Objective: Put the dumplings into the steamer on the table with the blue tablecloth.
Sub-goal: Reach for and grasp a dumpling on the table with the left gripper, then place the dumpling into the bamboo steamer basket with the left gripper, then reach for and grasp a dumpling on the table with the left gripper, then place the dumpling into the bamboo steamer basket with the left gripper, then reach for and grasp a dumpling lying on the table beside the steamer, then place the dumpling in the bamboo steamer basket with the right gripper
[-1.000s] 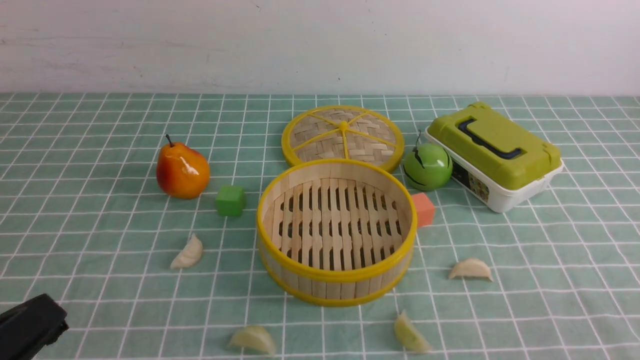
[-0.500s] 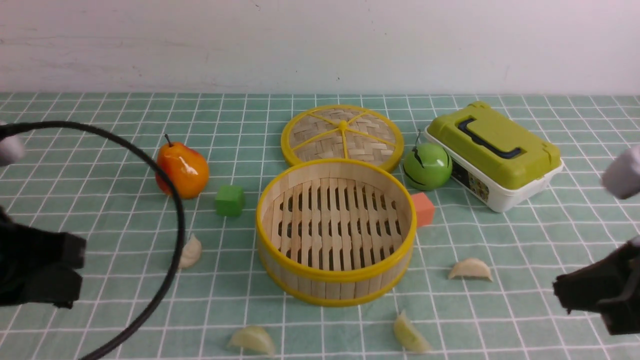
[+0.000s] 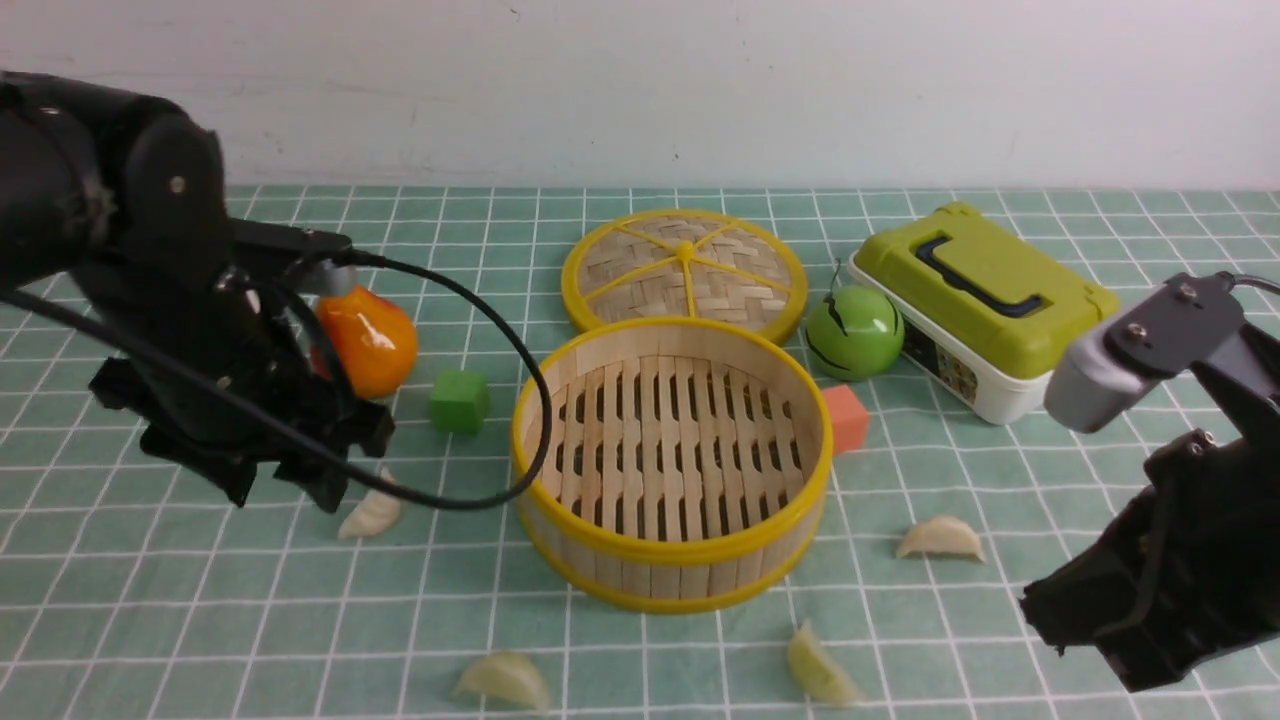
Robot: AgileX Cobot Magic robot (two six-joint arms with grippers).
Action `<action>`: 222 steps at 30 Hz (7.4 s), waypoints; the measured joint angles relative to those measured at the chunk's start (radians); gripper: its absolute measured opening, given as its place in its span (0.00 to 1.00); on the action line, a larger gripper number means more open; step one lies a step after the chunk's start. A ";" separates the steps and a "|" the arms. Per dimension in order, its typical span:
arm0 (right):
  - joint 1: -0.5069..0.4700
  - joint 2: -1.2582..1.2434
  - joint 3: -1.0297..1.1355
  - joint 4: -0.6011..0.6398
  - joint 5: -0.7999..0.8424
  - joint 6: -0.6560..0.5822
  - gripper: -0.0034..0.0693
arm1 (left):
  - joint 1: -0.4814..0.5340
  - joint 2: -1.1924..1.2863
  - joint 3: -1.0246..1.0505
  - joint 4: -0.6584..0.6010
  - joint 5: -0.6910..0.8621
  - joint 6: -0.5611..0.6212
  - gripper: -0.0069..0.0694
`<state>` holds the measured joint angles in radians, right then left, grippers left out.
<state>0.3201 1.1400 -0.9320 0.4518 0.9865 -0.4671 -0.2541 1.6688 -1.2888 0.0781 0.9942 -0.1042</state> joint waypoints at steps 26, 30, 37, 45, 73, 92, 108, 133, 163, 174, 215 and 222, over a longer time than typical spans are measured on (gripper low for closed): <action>0.000 0.000 -0.001 -0.026 -0.038 -0.003 0.04 | -0.024 0.319 -0.264 0.005 -0.016 -0.048 0.34; 0.000 0.000 -0.001 -0.025 -0.038 -0.003 0.05 | -0.129 0.262 -0.388 -0.023 0.030 -0.052 0.34; 0.000 -0.034 -0.001 -0.022 0.043 0.016 0.05 | -0.350 0.380 -0.590 -0.091 -0.019 -0.150 0.34; 0.000 -0.184 -0.001 -0.023 0.103 0.019 0.06 | -0.390 0.629 -0.780 -0.078 -0.035 -0.277 0.34; 0.000 -0.270 -0.005 -0.043 0.031 0.020 0.08 | -0.389 0.017 -0.516 0.040 0.249 -0.219 0.84; 0.000 -0.270 -0.005 0.000 0.048 0.023 0.10 | -0.389 -0.038 0.272 0.047 -0.243 0.104 0.84; 0.000 -0.270 -0.005 0.001 0.070 0.023 0.11 | -0.389 0.125 0.266 0.039 -0.332 0.120 0.40; 0.000 -0.270 -0.005 0.001 0.041 0.020 0.13 | -0.364 0.243 -0.357 0.055 -0.106 -0.300 0.35; 0.203 0.175 -0.118 -0.234 -0.016 0.189 0.19 | -0.311 -0.139 -0.273 0.052 0.104 -0.239 0.23; 0.229 0.459 -0.120 -0.288 -0.225 0.268 0.77 | -0.311 -0.624 0.307 -0.029 -0.019 -0.239 0.07; 0.320 1.006 -0.798 -0.304 -0.174 0.425 0.37 | -0.311 -0.869 0.424 -0.048 0.091 -0.208 0.07; 0.318 0.983 -0.839 -0.329 -0.070 0.427 0.69 | -0.311 -0.869 0.424 -0.041 0.105 -0.208 0.07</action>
<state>0.6380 2.1231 -1.7713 0.1226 0.9162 -0.0399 -0.5646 0.7994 -0.8646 0.0371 1.0995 -0.3118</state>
